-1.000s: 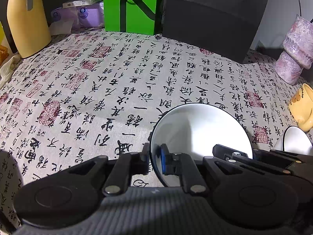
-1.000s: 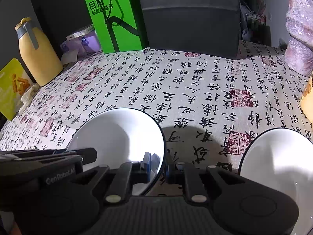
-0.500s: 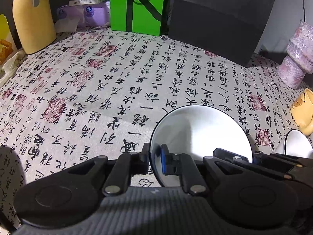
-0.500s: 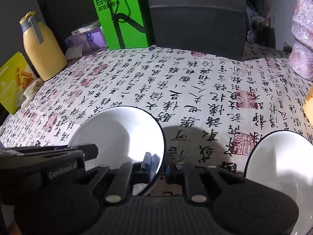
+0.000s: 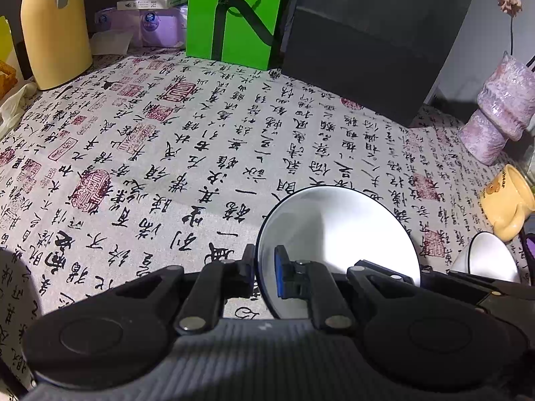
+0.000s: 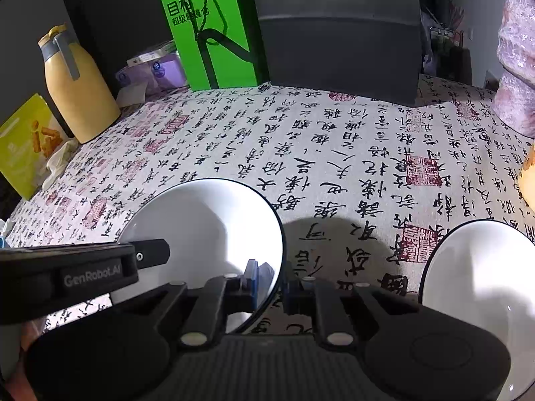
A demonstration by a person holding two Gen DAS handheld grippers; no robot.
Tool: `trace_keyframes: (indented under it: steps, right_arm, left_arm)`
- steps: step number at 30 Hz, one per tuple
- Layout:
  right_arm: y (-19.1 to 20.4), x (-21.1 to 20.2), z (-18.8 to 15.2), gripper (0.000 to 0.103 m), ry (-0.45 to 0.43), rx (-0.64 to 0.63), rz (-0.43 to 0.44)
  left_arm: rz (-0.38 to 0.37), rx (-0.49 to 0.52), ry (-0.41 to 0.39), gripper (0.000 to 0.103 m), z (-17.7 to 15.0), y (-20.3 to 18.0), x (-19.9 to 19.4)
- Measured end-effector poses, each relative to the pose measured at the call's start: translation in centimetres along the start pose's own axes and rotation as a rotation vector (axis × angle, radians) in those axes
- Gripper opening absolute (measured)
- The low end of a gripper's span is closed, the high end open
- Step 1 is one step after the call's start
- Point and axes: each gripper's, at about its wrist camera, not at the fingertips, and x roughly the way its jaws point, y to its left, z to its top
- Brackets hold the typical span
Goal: Organize plates and bowls
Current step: 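Lift both white bowls off the table with both grippers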
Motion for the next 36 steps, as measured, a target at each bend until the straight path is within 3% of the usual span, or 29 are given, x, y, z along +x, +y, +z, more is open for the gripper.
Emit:
trace_keyframes:
  steps: [36]
  right_arm:
    - [2.4, -2.3, 0.3, 0.014, -0.043, -0.014, -0.023]
  left_arm:
    - [0.024, 0.003, -0.054, 0.011, -0.1, 0.7, -3.4]
